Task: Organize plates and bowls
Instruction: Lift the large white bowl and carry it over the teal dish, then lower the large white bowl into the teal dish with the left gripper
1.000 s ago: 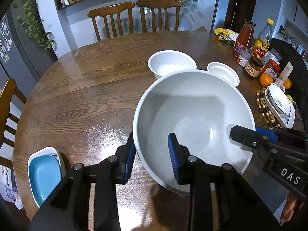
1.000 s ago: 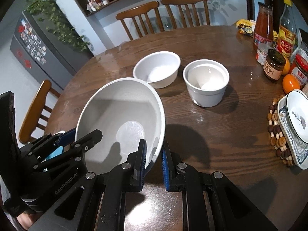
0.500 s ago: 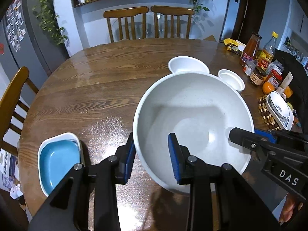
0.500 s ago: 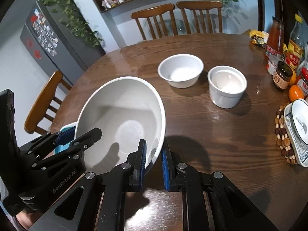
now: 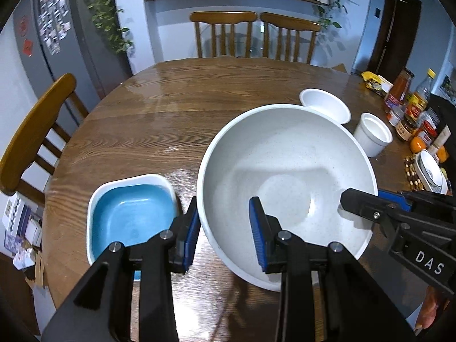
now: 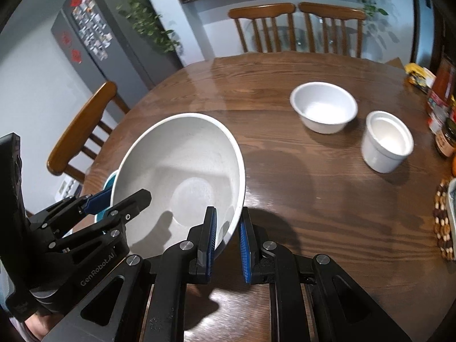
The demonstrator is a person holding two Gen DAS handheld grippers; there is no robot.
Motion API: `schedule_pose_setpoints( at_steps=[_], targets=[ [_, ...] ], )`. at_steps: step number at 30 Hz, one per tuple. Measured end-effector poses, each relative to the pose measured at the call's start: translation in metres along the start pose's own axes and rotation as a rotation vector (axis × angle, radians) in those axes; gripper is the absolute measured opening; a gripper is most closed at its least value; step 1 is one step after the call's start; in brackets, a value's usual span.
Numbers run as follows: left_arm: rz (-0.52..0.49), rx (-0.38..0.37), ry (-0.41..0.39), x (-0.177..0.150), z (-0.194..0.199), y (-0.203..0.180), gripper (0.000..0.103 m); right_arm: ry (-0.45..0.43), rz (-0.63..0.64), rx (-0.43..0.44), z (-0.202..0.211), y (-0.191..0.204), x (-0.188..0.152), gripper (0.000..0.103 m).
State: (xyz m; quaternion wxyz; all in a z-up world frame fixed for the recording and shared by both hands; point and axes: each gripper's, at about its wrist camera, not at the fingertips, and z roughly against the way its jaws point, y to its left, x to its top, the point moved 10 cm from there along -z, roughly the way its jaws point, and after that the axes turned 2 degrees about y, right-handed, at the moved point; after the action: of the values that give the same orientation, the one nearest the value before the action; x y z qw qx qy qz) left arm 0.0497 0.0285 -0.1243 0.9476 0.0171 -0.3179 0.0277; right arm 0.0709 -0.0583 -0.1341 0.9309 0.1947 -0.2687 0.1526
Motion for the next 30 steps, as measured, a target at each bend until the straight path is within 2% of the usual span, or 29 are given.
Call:
schedule_pose_setpoints(
  at_steps=[14, 30],
  targets=[
    [0.095, 0.065, 0.011, -0.008, 0.001, 0.064, 0.030, 0.043, 0.096, 0.047, -0.032, 0.062, 0.006, 0.017],
    [0.141, 0.100, 0.030, -0.019, -0.005, 0.106, 0.031, 0.075, 0.146, 0.069, -0.059, 0.099, 0.008, 0.017]
  ],
)
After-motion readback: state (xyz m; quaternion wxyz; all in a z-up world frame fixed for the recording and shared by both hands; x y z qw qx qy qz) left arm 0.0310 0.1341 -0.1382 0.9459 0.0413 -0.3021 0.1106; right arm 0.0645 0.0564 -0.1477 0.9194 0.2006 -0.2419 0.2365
